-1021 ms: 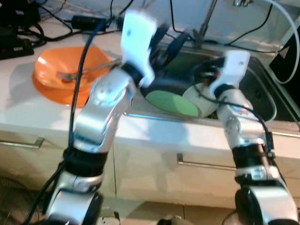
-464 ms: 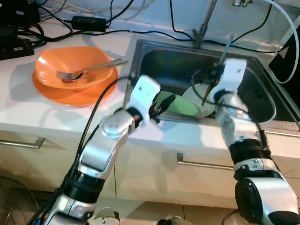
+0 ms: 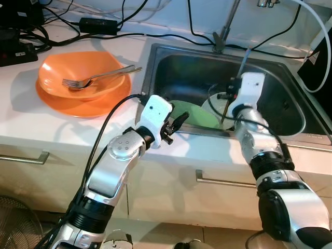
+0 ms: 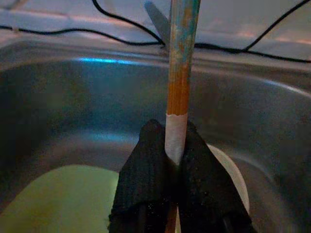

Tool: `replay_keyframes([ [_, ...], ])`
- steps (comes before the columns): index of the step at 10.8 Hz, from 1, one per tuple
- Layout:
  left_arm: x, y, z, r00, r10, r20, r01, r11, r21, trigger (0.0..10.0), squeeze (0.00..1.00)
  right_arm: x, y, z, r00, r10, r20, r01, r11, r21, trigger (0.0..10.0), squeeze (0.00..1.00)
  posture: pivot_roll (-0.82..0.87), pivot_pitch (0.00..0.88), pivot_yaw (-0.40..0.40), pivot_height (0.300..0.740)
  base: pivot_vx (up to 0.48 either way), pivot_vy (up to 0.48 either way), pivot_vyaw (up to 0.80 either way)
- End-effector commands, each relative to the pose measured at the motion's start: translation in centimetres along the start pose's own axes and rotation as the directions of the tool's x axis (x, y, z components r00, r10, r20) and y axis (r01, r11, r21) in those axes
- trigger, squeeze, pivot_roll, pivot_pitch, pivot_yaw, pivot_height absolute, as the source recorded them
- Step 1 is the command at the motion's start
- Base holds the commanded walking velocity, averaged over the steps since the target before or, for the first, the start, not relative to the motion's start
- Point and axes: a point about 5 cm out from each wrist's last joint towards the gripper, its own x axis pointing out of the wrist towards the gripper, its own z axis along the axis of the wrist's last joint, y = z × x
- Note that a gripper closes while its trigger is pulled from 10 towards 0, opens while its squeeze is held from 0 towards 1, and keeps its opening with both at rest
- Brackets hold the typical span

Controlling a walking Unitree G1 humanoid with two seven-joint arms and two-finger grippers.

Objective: Kitchen organization

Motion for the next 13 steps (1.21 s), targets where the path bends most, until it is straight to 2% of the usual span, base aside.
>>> replay_keyframes([
  [1, 0.0, -0.5, -0.4, 1.000, -0.018, -0.018, 0.018, 1.000, 0.013, 10.0, 0.00, 0.2, -0.4, 0.4, 1.000, -0.005, 0.015, 0.005, 1.000, -0.004, 10.0, 0.00, 0.03, 0.072, -0.152, 0.719, 0.000, 0.000, 0.00],
  [4, -0.3, -0.9, -1.1, 0.997, -0.050, -0.063, 0.051, 0.999, 0.018, 10.0, 0.00, 0.2, 0.1, -0.4, 1.000, 0.020, -0.023, -0.021, 0.999, -0.026, 10.0, 0.00, 0.03, 0.072, -0.152, 0.719, 0.000, 0.000, 0.00],
  [9, -0.7, -1.2, -1.3, 0.995, -0.069, -0.077, 0.071, 0.997, 0.025, 10.0, 0.00, 0.0, 0.6, -2.1, 0.994, 0.054, -0.096, -0.057, 0.998, -0.034, 10.0, 0.00, 0.04, 0.062, -0.172, 0.719, 0.000, 0.000, 0.00],
  [10, -0.8, -1.2, -1.4, 0.995, -0.066, -0.077, 0.068, 0.997, 0.025, 10.0, 0.00, -0.1, 0.8, -2.3, 0.993, 0.063, -0.102, -0.067, 0.997, -0.034, 10.0, 1.00, 0.04, 0.058, -0.174, 0.719, 0.000, 0.000, 0.00],
  [13, -0.8, -1.4, -1.6, 0.994, -0.070, -0.086, 0.072, 0.997, 0.023, 10.0, 0.00, -0.1, 0.9, -2.3, 0.992, 0.068, -0.102, -0.071, 0.997, -0.034, 10.0, 1.00, 0.04, 0.048, -0.169, 0.719, 0.000, 0.000, 0.00],
])
